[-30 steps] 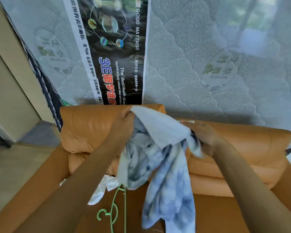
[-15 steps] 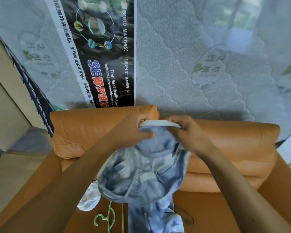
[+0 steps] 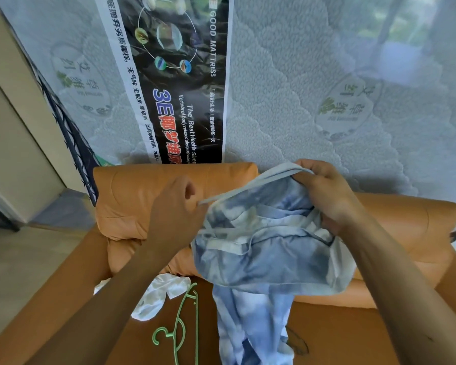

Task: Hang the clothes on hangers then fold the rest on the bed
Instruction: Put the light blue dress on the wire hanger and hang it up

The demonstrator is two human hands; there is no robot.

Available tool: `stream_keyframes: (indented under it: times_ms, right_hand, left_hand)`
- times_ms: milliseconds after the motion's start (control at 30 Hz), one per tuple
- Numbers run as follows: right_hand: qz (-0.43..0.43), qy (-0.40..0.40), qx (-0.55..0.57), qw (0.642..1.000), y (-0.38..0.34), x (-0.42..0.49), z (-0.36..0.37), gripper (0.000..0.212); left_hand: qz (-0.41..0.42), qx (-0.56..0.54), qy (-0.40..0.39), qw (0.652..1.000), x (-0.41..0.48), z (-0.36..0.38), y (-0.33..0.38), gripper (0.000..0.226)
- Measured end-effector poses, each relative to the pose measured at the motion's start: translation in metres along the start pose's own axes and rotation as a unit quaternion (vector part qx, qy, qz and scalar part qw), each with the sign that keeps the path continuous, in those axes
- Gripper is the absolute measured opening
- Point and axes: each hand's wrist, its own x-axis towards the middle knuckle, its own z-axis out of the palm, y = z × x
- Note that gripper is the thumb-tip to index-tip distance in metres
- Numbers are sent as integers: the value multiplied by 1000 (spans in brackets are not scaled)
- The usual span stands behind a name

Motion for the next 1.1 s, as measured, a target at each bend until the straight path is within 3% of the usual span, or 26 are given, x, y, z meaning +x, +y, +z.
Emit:
stream_keyframes:
  times_ms: [33,100,200,300,367,467,600,700,867,933,1033,1100]
  right_hand:
    - [-6,2,-1,1000,-2,1,-1,26]
    - [-25,9,-19,999,-6,3,-1,24]
    - [-41,12,-19,999,-13,6,-1,28]
    - [-25,0,34,999,-20,7,-1,49]
    - [-21,-14,47,999,-23,7,0,55]
    - [-21,-32,52,998,-28,2,1,51]
    - [-26,-33,30,999,-30,-6,-5,33]
    - [-20,-1,42,999,-25,-10,-15,41]
    - [41,48,11,998,-7,-11,-49,51]
    - [13,45,10,999,7,-8,-60,48]
    - [-72,13,16,997,30,-6,-74,45]
    - [-84,-10,39,996,42,-9,-80,33]
  left_hand:
    - [-6,-18,-6,1000,1,0,2,17]
    - [-54,-82,-104,990,3,2,2,35]
    - [-135,-227,-300,917,4,5,1,60]
    - [-127,-313,-423,841,-5,19,6,41]
    - [-126,-321,-453,822,-12,37,9,34]
    - [-55,-193,-446,872,-20,61,1,24]
    - [28,-97,-481,871,-36,76,2,17]
    - [86,-82,-455,883,-38,71,6,5]
    - [-13,-131,-276,952,-8,28,16,26]
    - [-68,-209,-257,941,10,3,28,35]
    - [-125,-402,-263,868,28,-21,43,31]
    - [-141,-482,-243,830,32,-31,50,33]
